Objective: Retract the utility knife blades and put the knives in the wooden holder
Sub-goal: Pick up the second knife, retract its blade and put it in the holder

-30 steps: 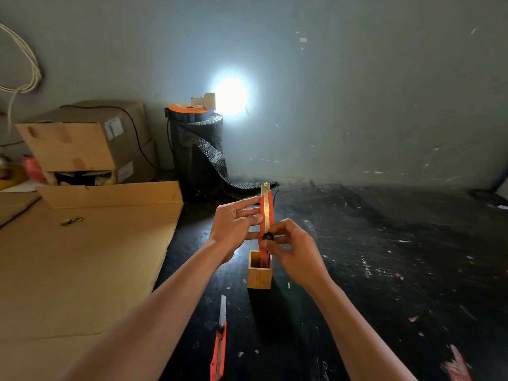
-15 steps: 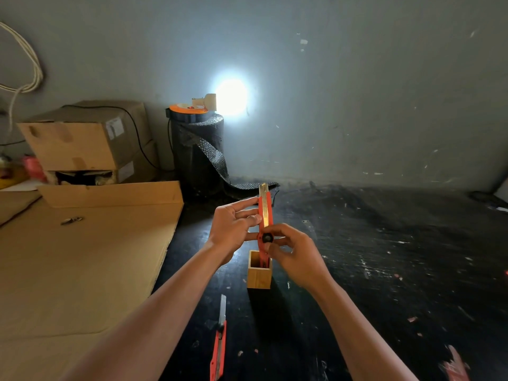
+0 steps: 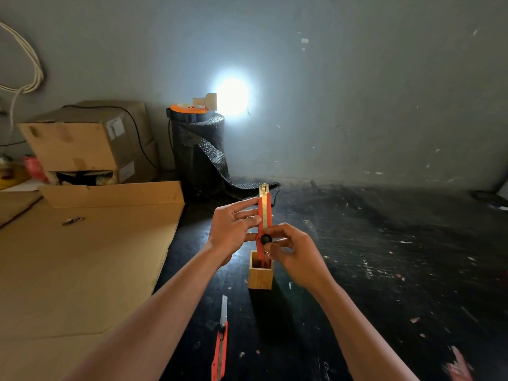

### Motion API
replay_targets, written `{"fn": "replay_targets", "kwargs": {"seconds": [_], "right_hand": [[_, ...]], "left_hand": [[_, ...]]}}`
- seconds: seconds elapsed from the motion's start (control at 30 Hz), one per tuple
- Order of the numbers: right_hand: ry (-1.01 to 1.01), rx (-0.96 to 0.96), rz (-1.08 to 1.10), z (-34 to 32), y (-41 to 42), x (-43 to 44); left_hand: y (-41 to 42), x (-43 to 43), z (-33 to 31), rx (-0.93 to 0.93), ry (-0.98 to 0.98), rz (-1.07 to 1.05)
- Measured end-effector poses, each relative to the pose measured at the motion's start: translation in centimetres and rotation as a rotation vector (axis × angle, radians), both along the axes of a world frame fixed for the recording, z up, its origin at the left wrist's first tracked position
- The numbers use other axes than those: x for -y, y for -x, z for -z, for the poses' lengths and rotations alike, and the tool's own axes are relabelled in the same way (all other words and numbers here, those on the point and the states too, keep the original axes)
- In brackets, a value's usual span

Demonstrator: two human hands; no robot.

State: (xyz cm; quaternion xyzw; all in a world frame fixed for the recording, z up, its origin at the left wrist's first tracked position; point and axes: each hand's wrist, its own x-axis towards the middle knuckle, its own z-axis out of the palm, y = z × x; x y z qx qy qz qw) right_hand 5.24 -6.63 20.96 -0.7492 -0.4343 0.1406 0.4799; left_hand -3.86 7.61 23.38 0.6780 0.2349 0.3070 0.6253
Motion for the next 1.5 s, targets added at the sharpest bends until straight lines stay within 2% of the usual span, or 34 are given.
{"fn": "replay_targets", "kwargs": {"seconds": [0.53,0.8,0.93,1.1,1.17,1.33,1.5], "right_hand": [[-0.006,-0.044,-0.014,1.6,-1.5,-0.9],[-0.115,-0.131,0.095,2.1,-4.3,-4.2],[-0.115,-0.176,0.075,2.7,-5.8,-6.1],[-0.073,-0.116,0.120,5.0,-8.1,-8.7],[-0.041,-0.112,0.152,6.1,-9.1,-9.6],[0.118,-0.054,0.169,9.2,-10.6,-11.8],[0.264,-0.028,0.161,12.6,-11.2,-13.3]], "left_hand": [[-1.1,-0.8,1.8,-0.018,0.014,0.018],[-1.7,-1.8,5.0,0.031,0.165,0.105],[-2.9,-2.9,6.6,0.016,0.156,0.087],[-4.6,-6.0,10.5,-0.198,-0.020,-0.091],[-5.1,-6.7,12.3,-0.314,-0.075,-0.072],[-6.5,-7.2,16.6,-0.520,-0.073,0.000],[-7.5,-7.5,19.3,-0.627,-0.034,0.047]]}}
